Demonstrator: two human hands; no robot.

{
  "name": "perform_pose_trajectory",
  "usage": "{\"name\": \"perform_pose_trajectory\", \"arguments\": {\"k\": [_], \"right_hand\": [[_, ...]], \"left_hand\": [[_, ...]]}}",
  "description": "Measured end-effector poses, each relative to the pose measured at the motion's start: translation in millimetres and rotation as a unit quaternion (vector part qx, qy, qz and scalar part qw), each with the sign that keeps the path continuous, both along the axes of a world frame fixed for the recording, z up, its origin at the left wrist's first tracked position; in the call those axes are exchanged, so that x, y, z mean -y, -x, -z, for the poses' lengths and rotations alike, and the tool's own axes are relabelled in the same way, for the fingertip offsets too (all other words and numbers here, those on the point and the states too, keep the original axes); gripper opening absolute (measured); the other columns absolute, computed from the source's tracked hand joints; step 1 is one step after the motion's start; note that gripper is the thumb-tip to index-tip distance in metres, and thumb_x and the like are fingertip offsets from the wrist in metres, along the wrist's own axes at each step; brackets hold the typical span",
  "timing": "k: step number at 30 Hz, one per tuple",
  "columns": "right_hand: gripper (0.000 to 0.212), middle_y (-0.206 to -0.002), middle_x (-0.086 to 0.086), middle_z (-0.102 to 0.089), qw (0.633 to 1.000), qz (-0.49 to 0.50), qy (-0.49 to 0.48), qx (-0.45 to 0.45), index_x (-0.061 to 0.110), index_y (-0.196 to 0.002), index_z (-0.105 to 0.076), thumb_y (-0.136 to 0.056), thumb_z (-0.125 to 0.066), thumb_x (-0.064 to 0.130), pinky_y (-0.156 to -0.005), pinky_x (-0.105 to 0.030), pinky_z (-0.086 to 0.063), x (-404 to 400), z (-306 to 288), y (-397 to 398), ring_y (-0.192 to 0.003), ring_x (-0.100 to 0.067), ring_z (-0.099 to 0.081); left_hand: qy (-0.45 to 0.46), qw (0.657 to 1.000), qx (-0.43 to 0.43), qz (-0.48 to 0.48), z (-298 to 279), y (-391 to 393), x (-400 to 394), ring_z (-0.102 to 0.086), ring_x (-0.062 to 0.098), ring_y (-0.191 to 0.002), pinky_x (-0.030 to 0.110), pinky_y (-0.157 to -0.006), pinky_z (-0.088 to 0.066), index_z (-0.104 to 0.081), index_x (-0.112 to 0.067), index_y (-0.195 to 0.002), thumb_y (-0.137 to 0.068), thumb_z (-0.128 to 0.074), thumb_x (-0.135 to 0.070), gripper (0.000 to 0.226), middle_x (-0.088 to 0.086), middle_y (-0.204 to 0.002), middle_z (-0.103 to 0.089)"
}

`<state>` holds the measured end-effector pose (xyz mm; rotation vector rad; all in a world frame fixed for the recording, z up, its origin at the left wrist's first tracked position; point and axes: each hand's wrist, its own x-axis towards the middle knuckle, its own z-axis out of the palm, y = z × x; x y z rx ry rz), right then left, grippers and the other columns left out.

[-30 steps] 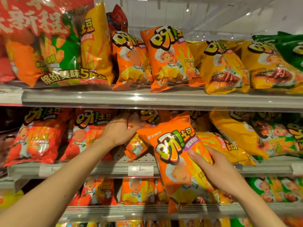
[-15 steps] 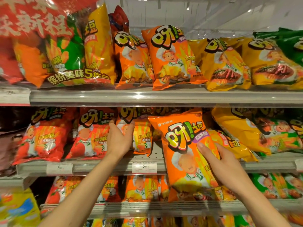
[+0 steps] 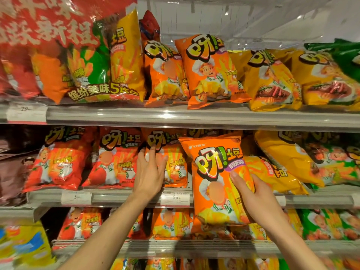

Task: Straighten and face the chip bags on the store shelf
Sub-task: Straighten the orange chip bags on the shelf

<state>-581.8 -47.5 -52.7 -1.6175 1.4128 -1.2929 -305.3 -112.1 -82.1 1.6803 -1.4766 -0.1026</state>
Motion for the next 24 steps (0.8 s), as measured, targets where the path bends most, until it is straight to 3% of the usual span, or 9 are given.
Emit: {"name": "perform_pose_trajectory", "arguments": {"k": [3, 6, 9, 10, 12, 15, 18, 22, 24], "right_hand": [[0.045, -0.085, 0.005, -0.075, 1.0, 0.002, -0.004, 0.001, 0.021, -0.096, -0.069, -0.086, -0.054, 0.063, -0.081, -0.038, -0.055, -2.4, 0.3, -1.1, -0.082, -0.013, -0.07], [0.048, -0.085, 0.011, -0.075, 1.0, 0.011, -0.009, 0.007, 0.024, -0.099, -0.069, -0.083, -0.053, 0.067, -0.083, -0.037, -0.054, -2.2, 2.6, -5.0, -0.084, -0.007, -0.069], [0.06, -0.099, 0.009, -0.075, 1.0, 0.002, -0.017, 0.008, 0.026, -0.112, -0.066, -0.083, -0.05, 0.077, -0.092, -0.043, -0.054, -0.9, 3.7, -16.7, -0.094, -0.009, -0.069], [0.066, -0.104, 0.008, -0.074, 1.0, -0.004, -0.018, 0.009, 0.026, -0.116, -0.065, -0.081, -0.049, 0.081, -0.093, -0.041, -0.053, 0.9, 4.2, -22.4, -0.099, -0.011, -0.068], [0.054, -0.095, 0.008, -0.075, 1.0, -0.019, -0.008, 0.006, 0.026, -0.107, -0.067, -0.087, -0.05, 0.072, -0.084, -0.027, -0.053, 2.8, 0.4, -38.1, -0.09, -0.007, -0.069], [0.038, -0.087, 0.007, -0.075, 0.999, -0.042, 0.005, 0.004, 0.024, -0.099, -0.068, -0.093, -0.053, 0.058, -0.077, -0.028, -0.054, 7.0, -7.3, -66.1, -0.078, -0.004, -0.069], [0.041, -0.089, 0.005, -0.075, 0.999, -0.05, 0.003, 0.009, 0.022, -0.098, -0.067, -0.094, -0.051, 0.06, -0.078, -0.032, -0.054, 15.0, -9.2, -86.1, -0.079, -0.007, -0.07], [0.048, -0.09, 0.003, -0.076, 0.997, -0.077, -0.015, 0.003, 0.024, -0.099, -0.067, -0.092, -0.048, 0.067, -0.087, -0.042, -0.056, 21.1, -10.7, -99.3, -0.084, -0.012, -0.072], [0.051, -0.091, 0.0, -0.076, 0.996, -0.087, -0.031, -0.007, 0.024, -0.1, -0.066, -0.09, -0.047, 0.07, -0.087, -0.045, -0.056, 21.5, -13.0, -99.9, -0.083, -0.015, -0.073]], "left_hand": [[0.038, 0.999, 0.018, 0.0, -0.5, -5.0, -4.2, -0.016, 0.034, -0.148, 0.048, -0.115, -0.026, -0.032, -0.02, -0.15, -0.102, -0.039, -0.048, 0.055, 0.017, -0.16, -0.017], [0.109, 0.994, 0.029, 0.001, -3.0, -11.4, -18.8, -0.036, 0.025, -0.136, 0.034, -0.108, -0.031, -0.047, -0.017, -0.139, -0.102, -0.048, -0.036, 0.042, 0.01, -0.144, -0.041], [0.102, 0.992, -0.051, 0.059, -10.0, -9.6, -42.7, -0.057, 0.014, -0.109, 0.03, -0.091, -0.045, -0.061, -0.026, -0.115, -0.1, -0.054, -0.034, 0.02, -0.01, -0.113, -0.062], [0.081, 0.989, -0.089, 0.085, -12.2, -8.0, -50.8, -0.061, 0.01, -0.104, 0.031, -0.089, -0.048, -0.063, -0.028, -0.11, -0.099, -0.054, -0.037, 0.016, -0.013, -0.107, -0.065], [0.06, 0.979, -0.143, 0.13, -15.2, -5.4, -66.4, -0.063, 0.003, -0.101, 0.036, -0.09, -0.053, -0.064, -0.033, -0.111, -0.096, -0.054, -0.048, 0.024, -0.015, -0.106, -0.068], [0.01, 0.96, -0.186, 0.207, -19.6, -4.6, -82.0, -0.061, -0.003, -0.11, 0.034, -0.096, -0.052, -0.049, -0.05, -0.131, -0.082, -0.049, -0.072, 0.053, -0.022, -0.122, -0.062], [-0.019, 0.953, -0.158, 0.256, -22.4, -1.9, -88.8, -0.031, -0.027, -0.126, 0.013, -0.105, -0.03, -0.019, -0.066, -0.14, -0.075, -0.05, -0.079, 0.073, -0.057, -0.133, -0.029], [-0.006, 0.947, -0.201, 0.249, -21.8, -4.3, -85.9, -0.024, -0.011, -0.142, 0.032, -0.118, -0.029, -0.013, -0.061, -0.147, -0.08, -0.066, -0.066, 0.086, -0.038, -0.154, -0.021], [0.001, 0.95, -0.208, 0.234, -19.7, -3.3, -84.3, -0.02, -0.011, -0.143, 0.034, -0.119, -0.028, -0.013, -0.062, -0.147, -0.083, -0.067, -0.057, 0.084, -0.037, -0.156, -0.018]]}}
